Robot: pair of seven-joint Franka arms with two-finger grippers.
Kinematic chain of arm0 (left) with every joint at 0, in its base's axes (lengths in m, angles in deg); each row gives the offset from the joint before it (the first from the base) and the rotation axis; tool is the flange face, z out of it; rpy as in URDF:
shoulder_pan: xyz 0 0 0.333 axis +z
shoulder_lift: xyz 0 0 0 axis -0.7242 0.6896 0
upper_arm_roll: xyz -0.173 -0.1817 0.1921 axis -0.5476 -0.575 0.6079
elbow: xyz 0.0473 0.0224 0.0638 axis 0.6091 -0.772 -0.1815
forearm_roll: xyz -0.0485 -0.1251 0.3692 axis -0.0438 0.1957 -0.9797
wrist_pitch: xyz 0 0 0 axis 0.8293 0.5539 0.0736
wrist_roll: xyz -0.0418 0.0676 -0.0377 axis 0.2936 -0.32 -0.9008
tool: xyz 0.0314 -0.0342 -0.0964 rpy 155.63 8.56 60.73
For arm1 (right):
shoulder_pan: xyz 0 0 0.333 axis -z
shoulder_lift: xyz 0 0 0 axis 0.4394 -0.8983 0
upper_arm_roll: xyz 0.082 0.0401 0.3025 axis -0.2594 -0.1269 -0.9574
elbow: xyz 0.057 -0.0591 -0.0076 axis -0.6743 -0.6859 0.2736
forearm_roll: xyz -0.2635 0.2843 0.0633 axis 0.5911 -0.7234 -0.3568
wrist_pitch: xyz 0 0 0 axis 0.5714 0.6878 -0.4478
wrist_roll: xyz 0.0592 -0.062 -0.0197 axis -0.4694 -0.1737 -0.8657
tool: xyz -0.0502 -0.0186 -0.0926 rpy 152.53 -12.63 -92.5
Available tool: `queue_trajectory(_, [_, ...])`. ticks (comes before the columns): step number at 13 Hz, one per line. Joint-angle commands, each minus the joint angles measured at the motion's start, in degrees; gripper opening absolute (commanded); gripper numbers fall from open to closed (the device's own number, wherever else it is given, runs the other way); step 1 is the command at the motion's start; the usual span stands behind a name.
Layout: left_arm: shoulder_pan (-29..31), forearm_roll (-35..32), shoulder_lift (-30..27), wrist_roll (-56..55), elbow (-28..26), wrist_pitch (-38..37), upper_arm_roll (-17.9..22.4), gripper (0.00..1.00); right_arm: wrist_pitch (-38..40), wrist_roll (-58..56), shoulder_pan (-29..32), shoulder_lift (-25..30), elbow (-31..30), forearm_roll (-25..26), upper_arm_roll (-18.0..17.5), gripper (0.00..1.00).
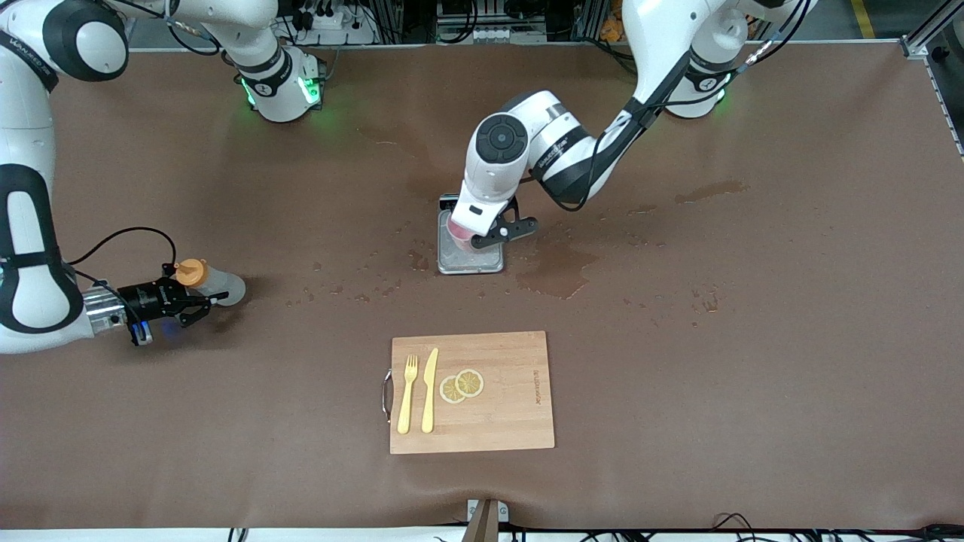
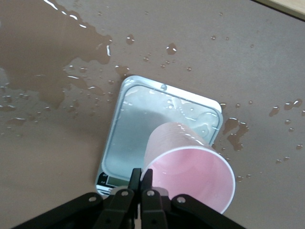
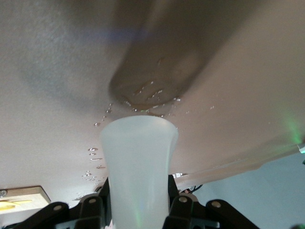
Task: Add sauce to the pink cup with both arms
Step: 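Release the cup and raise the left gripper while the right gripper lifts the bottle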
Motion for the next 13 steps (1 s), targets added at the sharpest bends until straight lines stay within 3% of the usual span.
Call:
queue_trajectory(1, [-1.1,-1.4,2.1,-1.2,1.9,1.4,0.6,0.00,1.9,4.3,-2.2,0.8,2.7,1.8,-0.1,0.45])
queue_trajectory(11, [-1.0,-4.8,4.7,-4.2,1.5,3.0,0.6,0.00,6.8,18.3,-11.2,3.4,6.2,7.0,-0.2,0.46])
queue_trajectory(12, [-0.7,-4.8,4.5,-4.3,1.5,2.8,0.6,0.24,6.9,19.9,-12.6,3.7,6.2,7.9,-0.2,0.46])
queue_trajectory(13, [-0.4,-4.8,4.4,-4.2,1.5,2.3,0.5,0.99,6.8,21.6,-13.9,4.9,6.2,8.9,-0.2,0.46])
